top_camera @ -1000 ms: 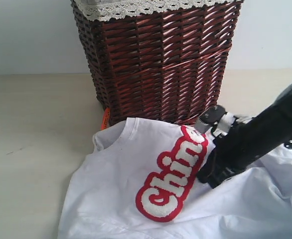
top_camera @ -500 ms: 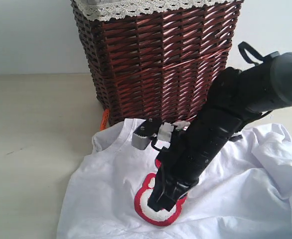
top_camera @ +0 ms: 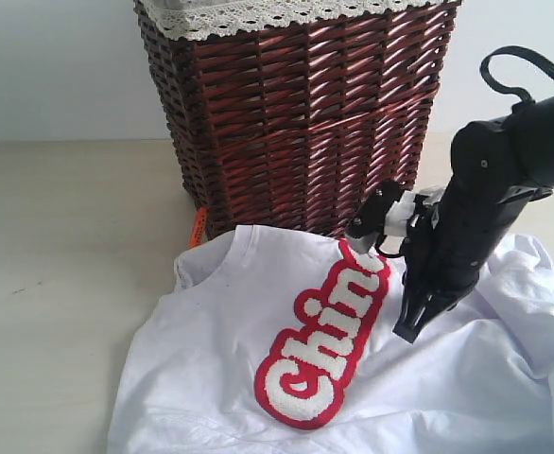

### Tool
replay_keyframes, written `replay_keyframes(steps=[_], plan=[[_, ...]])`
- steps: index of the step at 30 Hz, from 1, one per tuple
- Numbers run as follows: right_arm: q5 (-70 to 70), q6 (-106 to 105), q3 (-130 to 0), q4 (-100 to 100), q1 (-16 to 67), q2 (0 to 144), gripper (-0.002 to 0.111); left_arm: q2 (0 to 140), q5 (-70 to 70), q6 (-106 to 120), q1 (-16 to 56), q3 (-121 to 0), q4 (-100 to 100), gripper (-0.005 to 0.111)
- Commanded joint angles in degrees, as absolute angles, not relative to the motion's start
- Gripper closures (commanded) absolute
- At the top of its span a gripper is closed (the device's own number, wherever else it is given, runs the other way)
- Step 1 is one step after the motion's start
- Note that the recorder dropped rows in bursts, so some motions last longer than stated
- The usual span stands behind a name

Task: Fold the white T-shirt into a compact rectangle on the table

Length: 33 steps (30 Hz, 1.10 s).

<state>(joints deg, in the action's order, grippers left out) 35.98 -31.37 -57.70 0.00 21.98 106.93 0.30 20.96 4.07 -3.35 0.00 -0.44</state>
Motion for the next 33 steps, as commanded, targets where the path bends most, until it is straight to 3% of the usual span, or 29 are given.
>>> replay_keyframes(steps=[1,21,27,33], plan=[[33.7,-31.16,-57.35,0.0,21.32,110.06,0.108,0.0,20.48,4.1,-3.34,0.0,-0.64,0.107],[38.28,-54.31,-60.84,26.72,36.95,115.79,0.108,0.0,20.48,4.1,-3.34,0.0,-0.64,0.107],[39.28,-54.05,-61.62,28.35,35.54,108.9,0.108,0.0,20.48,4.1,-3.34,0.0,-0.64,0.107],[43.29,-53.81,-61.62,27.25,28.07,95.87,0.103,0.0,20.48,4.1,-3.34,0.0,-0.64,0.107]])
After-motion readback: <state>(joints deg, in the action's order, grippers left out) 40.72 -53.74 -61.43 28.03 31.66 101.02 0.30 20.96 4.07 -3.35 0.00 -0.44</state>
